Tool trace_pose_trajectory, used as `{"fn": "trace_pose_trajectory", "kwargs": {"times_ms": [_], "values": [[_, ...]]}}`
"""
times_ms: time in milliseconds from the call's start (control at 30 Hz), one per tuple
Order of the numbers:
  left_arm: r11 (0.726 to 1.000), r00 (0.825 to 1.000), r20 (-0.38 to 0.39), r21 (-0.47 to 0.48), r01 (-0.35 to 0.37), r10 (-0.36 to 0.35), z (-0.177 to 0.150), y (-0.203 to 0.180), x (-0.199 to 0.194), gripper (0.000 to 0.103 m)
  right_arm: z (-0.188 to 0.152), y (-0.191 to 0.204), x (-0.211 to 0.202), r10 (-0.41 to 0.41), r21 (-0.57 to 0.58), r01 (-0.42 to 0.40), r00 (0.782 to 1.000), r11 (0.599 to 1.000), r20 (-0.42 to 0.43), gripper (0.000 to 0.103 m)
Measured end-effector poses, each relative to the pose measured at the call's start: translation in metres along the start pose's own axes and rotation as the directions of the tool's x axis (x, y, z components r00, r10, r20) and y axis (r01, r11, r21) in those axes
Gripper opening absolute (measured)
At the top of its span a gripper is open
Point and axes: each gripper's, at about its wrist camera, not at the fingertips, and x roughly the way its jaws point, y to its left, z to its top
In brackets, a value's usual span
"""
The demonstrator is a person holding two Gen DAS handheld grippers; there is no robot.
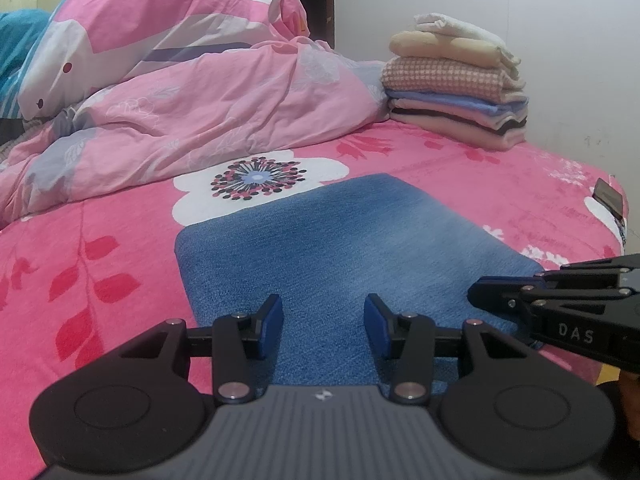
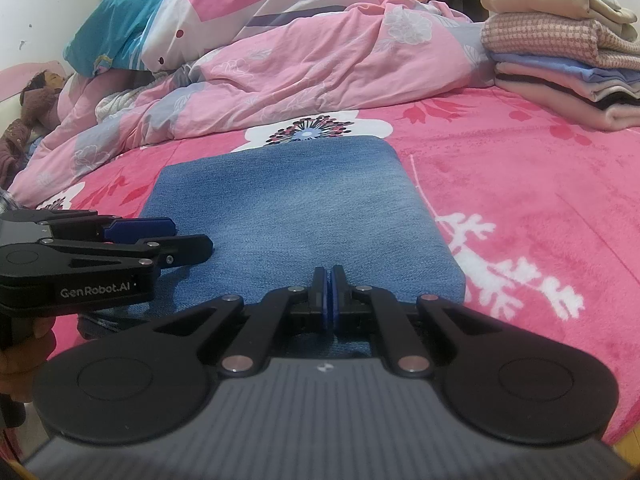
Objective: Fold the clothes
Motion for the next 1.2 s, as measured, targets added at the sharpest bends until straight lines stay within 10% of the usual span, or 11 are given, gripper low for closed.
{"fn": "trace_pose_trajectory", "kwargs": {"times_ms": [1200], "values": [[0.999, 0.998, -0.065, 0.027, -0.025, 0.027, 0.009, -0.005, 0.002, 0.048, 0.095, 0.0, 0.067, 0.031, 0.006, -0.031, 0.988, 1.0, -0.152, 0.005]]}}
